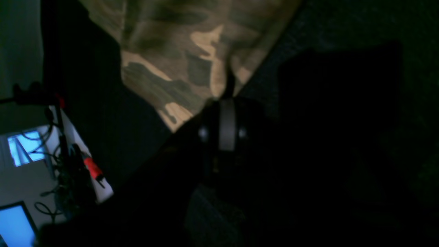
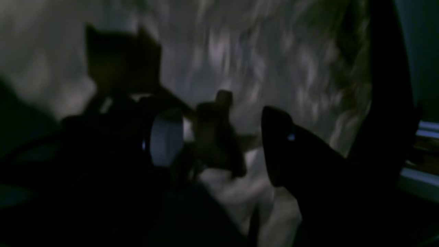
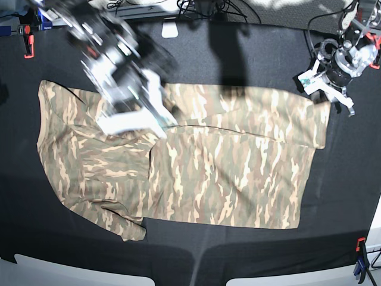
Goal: Layout the t-shirt on the table in an organized manner, then fold the t-shirt properly
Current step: 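Release the fold and move the right gripper to the collar corner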
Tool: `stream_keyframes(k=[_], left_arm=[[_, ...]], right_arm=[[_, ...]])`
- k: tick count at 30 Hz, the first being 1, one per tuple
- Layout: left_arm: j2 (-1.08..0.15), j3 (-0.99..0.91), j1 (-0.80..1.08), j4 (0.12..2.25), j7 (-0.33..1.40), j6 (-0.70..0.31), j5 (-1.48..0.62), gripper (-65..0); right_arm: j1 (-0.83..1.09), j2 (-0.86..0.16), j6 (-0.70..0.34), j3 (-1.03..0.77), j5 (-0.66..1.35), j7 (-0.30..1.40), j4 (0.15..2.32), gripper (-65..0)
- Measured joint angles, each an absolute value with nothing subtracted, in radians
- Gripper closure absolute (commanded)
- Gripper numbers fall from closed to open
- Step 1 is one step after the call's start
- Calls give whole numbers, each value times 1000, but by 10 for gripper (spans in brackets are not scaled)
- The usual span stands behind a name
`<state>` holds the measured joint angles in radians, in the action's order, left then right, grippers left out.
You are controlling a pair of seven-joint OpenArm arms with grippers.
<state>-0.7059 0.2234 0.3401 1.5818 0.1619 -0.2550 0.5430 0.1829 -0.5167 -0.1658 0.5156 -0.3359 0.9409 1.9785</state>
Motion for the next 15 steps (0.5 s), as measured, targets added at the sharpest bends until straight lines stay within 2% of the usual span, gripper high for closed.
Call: stream_keyframes(k=[7, 11, 13, 15], left_arm=[[-707, 223, 340, 1581, 134, -255, 544, 0], [-707, 223, 340, 1581, 133, -255, 543, 0], [-707, 223, 340, 1581, 133, -255, 543, 0], [-707, 223, 340, 1581, 133, -255, 543, 0]], right_arm=[[301, -695, -140, 516, -403, 964, 1977, -344], [296, -732, -126, 516, -401, 935, 1908, -344], [297, -731, -89, 516, -423, 935, 1837, -344], [296, -731, -9, 516, -502, 925, 1777, -344]])
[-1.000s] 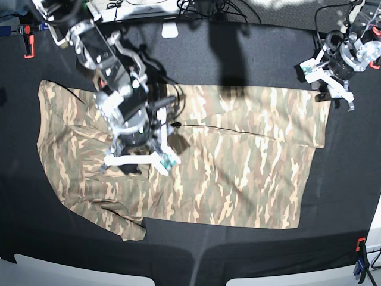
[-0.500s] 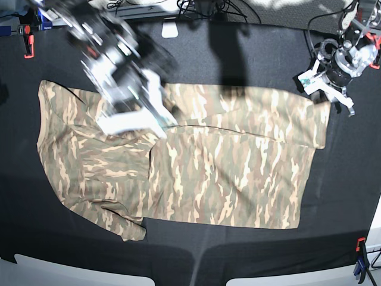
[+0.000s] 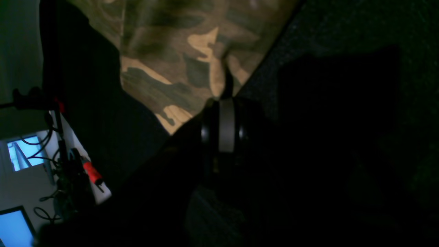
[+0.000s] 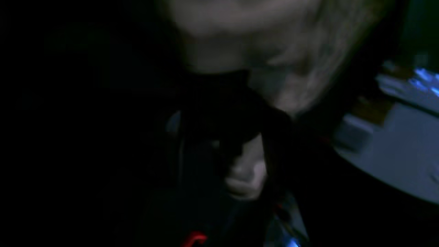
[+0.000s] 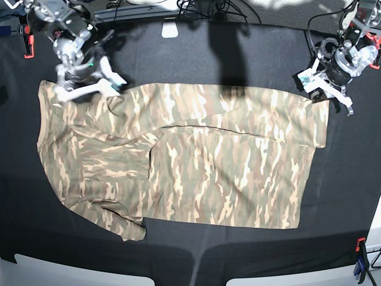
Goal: Layout the t-shirt on the table in an organized manner, then fold the t-shirt properly
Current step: 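Release the fold and move the right gripper to the collar corner, then grasp the collar edge with both grippers and pull the shirt toward the robot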
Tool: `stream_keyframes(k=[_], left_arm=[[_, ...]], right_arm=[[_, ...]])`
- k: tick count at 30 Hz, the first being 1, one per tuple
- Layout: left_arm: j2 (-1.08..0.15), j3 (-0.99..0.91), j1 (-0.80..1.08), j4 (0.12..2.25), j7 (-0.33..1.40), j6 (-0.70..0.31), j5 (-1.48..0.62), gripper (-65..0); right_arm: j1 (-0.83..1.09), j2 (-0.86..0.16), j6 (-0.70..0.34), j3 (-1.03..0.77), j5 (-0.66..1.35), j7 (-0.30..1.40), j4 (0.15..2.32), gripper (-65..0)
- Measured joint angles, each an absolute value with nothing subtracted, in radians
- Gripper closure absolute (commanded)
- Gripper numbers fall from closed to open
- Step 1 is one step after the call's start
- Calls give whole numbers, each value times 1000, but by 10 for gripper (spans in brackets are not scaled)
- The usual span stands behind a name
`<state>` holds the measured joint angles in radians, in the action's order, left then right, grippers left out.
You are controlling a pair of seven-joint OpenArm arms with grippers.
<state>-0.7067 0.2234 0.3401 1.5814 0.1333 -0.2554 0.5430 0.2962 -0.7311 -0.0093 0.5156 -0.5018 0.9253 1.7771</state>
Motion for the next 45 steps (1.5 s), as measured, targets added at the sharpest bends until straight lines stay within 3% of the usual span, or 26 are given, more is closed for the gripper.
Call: stream_keyframes(k=[7, 9, 13, 22, 32, 41, 45], left_arm=[[-707, 223, 340, 1581, 133, -255, 543, 0], [-707, 223, 340, 1581, 133, -255, 543, 0], [-707, 223, 340, 1581, 133, -255, 543, 0], [-706, 223, 341, 1581, 172, -203, 539, 0], [-704, 224, 390, 1644, 301, -192, 532, 0], [-707, 227, 521, 1820, 469, -191, 551, 0], [-712, 228, 560, 1824, 540, -135, 546, 0]], right_arm=[[290, -731, 46, 514, -594, 917, 1708, -326], [291, -731, 46, 514, -593, 917, 1707, -242], [291, -731, 45, 514, -583, 927, 1707, 0], [311, -736, 45, 514, -638, 959, 1711, 0], [434, -907, 89, 516, -629, 1039, 1826, 0], [532, -932, 92, 515, -632, 1069, 1893, 0], [596, -953, 92, 515, -632, 1067, 1893, 0]])
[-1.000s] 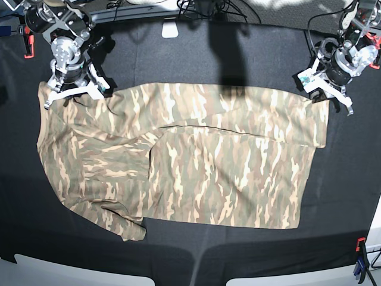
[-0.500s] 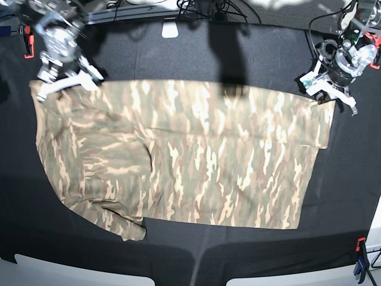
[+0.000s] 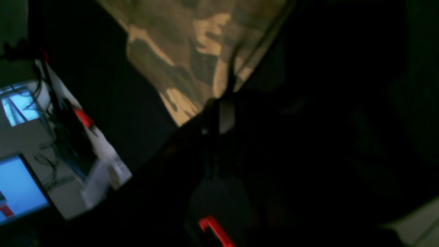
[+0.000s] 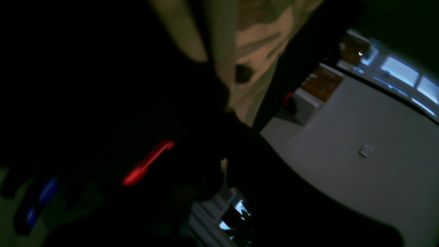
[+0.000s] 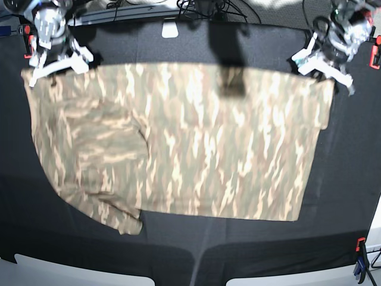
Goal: Layout the t-shirt on the table in an organized manner, then fold the t-shirt properly
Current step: 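Grasp the collar edge with both grippers and pull the shirt toward the robot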
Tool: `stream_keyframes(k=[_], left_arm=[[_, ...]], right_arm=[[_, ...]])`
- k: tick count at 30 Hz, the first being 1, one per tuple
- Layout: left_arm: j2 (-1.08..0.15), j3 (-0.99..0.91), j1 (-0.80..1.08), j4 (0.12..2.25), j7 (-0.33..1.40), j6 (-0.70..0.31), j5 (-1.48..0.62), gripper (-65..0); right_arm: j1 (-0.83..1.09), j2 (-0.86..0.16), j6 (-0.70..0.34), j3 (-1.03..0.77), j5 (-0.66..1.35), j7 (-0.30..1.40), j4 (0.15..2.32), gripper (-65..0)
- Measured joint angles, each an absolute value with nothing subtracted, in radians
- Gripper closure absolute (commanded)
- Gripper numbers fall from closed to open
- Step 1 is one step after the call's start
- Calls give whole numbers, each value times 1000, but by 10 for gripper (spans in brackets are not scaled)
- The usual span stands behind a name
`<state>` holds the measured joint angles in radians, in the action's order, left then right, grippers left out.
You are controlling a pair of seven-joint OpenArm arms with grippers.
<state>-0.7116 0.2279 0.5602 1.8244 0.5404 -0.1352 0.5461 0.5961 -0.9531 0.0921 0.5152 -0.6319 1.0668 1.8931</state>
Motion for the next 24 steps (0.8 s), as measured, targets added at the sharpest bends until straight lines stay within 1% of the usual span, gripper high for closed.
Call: stream_keyframes(k=[2, 7, 12, 19, 24], left_arm=[[-718, 228, 588, 1826, 550, -119, 548, 0], [-721, 228, 673, 1833, 547, -110, 643, 0], [-721, 228, 752, 1861, 551, -34, 698, 0], [-724, 228, 791, 1927, 603, -26, 715, 0], [-724, 228, 793, 1953, 607, -25, 715, 0]], right_arm=[[618, -962, 92, 516, -632, 1063, 1894, 0], [658, -976, 99, 516, -686, 1077, 1898, 0], [711, -976, 106, 516, -686, 1081, 1898, 0], [793, -976, 120, 515, -737, 1087, 1898, 0], [809, -978, 132, 515, -748, 1094, 1898, 0]])
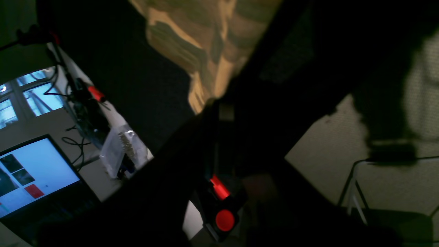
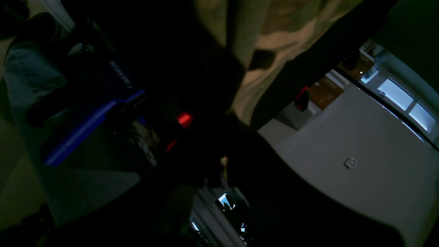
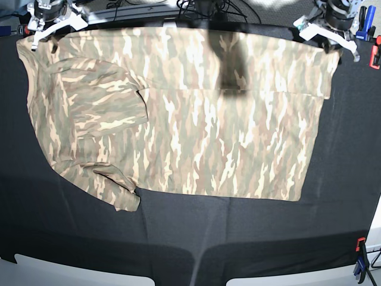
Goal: Layout the t-shirt on the table in an organized manner, then fold the t-shirt properly
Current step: 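Grasp the collar edge with both grippers and pull the shirt toward the robot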
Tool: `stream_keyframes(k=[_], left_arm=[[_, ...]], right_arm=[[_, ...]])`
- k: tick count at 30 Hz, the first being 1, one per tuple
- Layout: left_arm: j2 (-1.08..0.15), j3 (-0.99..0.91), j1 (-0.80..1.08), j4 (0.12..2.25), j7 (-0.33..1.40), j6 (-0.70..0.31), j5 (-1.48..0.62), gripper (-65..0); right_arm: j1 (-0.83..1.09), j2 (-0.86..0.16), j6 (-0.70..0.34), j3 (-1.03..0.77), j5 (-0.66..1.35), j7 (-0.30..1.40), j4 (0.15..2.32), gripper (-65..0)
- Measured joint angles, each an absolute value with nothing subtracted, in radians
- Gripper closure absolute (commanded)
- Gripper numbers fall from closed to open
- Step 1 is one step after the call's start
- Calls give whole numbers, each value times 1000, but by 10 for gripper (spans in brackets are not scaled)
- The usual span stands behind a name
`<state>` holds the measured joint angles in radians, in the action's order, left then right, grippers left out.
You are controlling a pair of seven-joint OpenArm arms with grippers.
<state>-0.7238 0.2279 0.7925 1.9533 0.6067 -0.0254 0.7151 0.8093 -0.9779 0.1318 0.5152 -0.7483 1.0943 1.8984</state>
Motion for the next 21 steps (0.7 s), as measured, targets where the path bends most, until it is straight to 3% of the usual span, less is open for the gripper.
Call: stream_keyframes(k=[5, 8, 9, 10, 12, 13, 21], left_arm=[[-723, 228, 792, 1954, 607, -25, 715, 0], [-723, 228, 793, 1954, 611, -25, 715, 0], [-726, 228, 793, 1954, 615, -26, 714, -24], [-726, 228, 793, 1954, 624, -23, 707, -103], [-726, 227, 793, 1954, 659, -19, 681, -207], [-726, 227, 793, 1954, 682, -19, 673, -218], [-726, 225, 793, 1954, 886, 67, 683, -218]], right_arm=[[808, -978, 143, 515, -720, 1095, 1898, 0], [804, -976, 135, 514, -631, 1157, 1897, -230], [809, -976, 134, 511, -632, 1174, 1895, -283], [810, -976, 131, 511, -631, 1176, 1893, -317], [809, -975, 132, 511, -632, 1176, 1893, -326], [809, -975, 132, 511, -636, 1185, 1893, -326], [809, -975, 228, 511, -867, 1221, 1893, -326]])
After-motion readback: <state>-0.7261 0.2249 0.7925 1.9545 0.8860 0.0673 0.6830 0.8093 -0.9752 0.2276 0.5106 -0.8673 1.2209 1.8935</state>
